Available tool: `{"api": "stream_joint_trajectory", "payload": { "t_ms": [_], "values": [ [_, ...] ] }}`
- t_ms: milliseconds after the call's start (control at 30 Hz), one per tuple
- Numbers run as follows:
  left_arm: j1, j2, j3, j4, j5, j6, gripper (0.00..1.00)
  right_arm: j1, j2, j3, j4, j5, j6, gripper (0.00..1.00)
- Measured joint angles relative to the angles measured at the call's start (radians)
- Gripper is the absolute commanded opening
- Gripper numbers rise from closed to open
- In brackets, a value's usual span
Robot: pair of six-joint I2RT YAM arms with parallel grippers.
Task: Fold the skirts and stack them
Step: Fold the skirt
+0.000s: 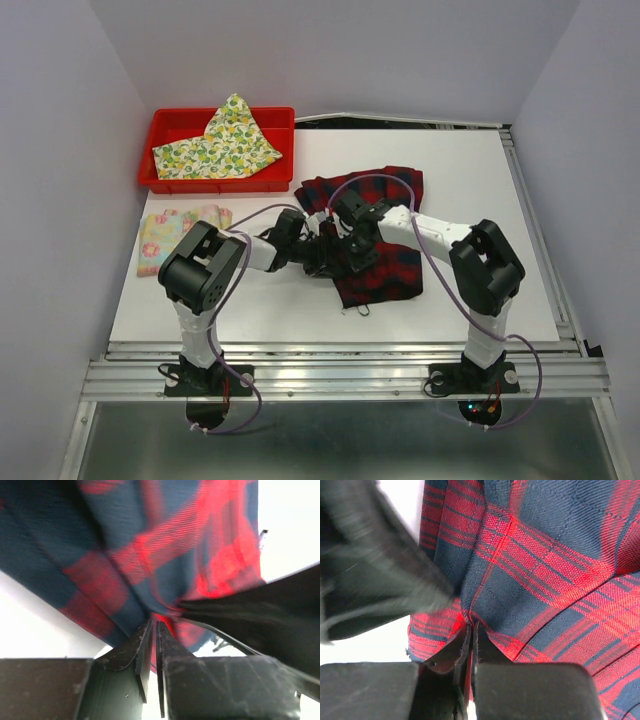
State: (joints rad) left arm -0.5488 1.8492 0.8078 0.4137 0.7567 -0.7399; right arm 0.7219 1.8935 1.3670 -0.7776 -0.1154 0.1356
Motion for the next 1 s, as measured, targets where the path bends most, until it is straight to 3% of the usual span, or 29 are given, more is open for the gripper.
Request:
{"api": "stream_joint_trajectory", "payload": {
  "t_ms": [300,633,800,1000],
  "values": [
    [0.008,0.062,0.058,-0.064,-0.020,0.024,0.14,-0.015,-0.017,0.037,-0.007,-0.058,-0.001,0.01],
    [0.009,0.062,0.059,-0.062,-0.016,0.024,0.12,-0.075,-0.069,0.021,0.048,-0.367,0.044,0.01],
    [0.022,0.063,0.058,-0.063,0.000,0.023,0.17,-0.092,-0.070,-0.076,0.187,-0.481,0.103,0.01],
    [0.066,0.019,0.058,-0.138,0.003,0.072,0.34,-0.142,-0.067,-0.183,0.300,-0.558,0.142,0.01]
  ]
}}
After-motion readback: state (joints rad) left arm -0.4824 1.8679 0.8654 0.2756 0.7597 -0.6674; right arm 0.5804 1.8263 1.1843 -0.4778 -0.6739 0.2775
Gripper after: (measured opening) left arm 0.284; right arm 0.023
